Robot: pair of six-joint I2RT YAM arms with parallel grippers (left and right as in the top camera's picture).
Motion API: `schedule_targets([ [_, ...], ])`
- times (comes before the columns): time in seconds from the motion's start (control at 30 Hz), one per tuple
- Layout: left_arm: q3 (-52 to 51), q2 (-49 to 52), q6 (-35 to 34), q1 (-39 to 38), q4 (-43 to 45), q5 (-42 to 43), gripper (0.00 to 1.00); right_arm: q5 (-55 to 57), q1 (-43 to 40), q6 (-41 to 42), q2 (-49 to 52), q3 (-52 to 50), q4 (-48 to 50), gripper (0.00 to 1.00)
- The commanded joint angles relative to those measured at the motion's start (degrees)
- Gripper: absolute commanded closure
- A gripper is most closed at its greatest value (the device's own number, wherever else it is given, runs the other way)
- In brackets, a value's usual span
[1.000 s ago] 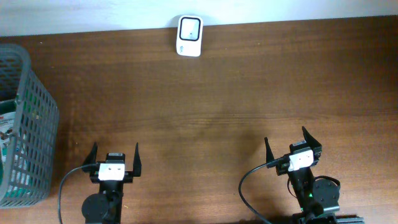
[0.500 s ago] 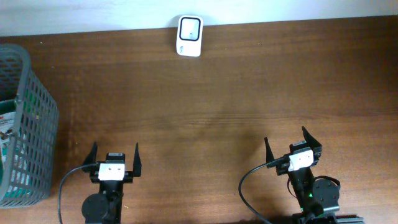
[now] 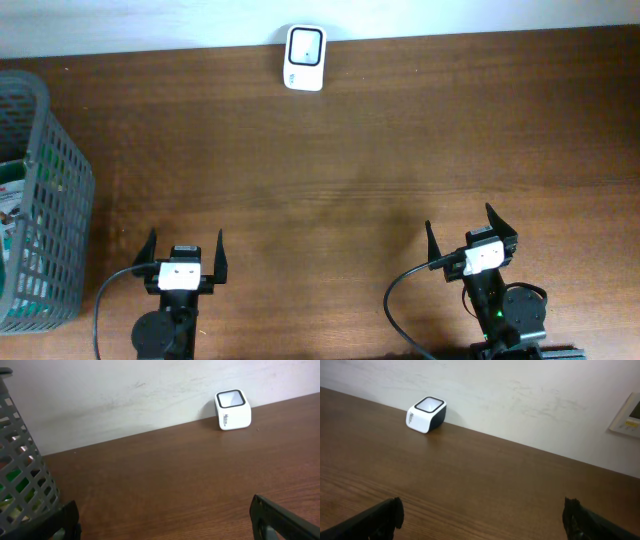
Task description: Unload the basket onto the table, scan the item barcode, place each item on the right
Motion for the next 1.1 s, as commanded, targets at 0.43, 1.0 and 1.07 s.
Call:
schedule_targets([
  [0.43, 13.53, 11.50, -1.36, 0.20, -1.62, 0.48, 0.01, -0.72, 0.48, 0.59, -0.50, -0.31, -0.20, 0.02],
  [1.0, 85.96, 72.06, -1.38, 0.20, -53.44, 20.11, 0.01, -0.72, 0.48, 0.59, -0.50, -0.31, -0.20, 0.02],
  [1.07, 91.27, 75.60, -1.38, 0.20, -56.54, 22.75, 0.01, -0.72, 0.48, 0.59, -0.48, -0.31, -0.20, 0.02],
])
